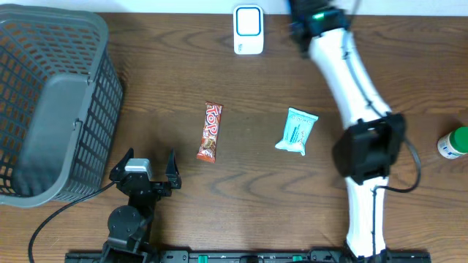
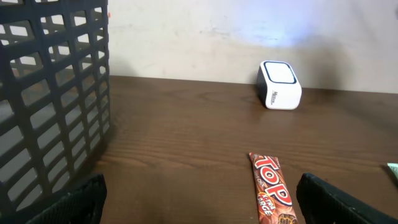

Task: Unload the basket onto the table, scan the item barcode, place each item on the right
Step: 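Carry the orange pack to the right side and release it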

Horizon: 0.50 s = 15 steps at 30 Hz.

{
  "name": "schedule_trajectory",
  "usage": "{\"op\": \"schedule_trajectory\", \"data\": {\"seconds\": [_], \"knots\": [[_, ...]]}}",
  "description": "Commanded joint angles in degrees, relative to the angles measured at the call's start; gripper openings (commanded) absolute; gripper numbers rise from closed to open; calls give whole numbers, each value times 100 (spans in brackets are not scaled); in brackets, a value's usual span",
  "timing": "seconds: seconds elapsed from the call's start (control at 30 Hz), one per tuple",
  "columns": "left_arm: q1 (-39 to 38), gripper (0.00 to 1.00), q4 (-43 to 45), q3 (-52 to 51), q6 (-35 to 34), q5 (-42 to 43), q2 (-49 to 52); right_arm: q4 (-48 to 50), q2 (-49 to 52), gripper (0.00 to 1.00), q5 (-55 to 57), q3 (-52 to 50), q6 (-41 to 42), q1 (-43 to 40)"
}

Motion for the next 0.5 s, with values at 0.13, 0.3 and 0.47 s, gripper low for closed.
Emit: {"op": "schedule_trajectory", "data": {"seconds": [0.13,0.3,0.47], "knots": [[-22,98,-127,-155,76,-114,-35,-699,234,61,-146,-341,756,-1834],[-22,98,-127,-155,76,-114,-35,-494,236,65,-1480,-787,1047,-3027],[-22,98,-127,-155,76,-114,-35,-96,236,61,-2363,-1392,1268,-3740]]}}
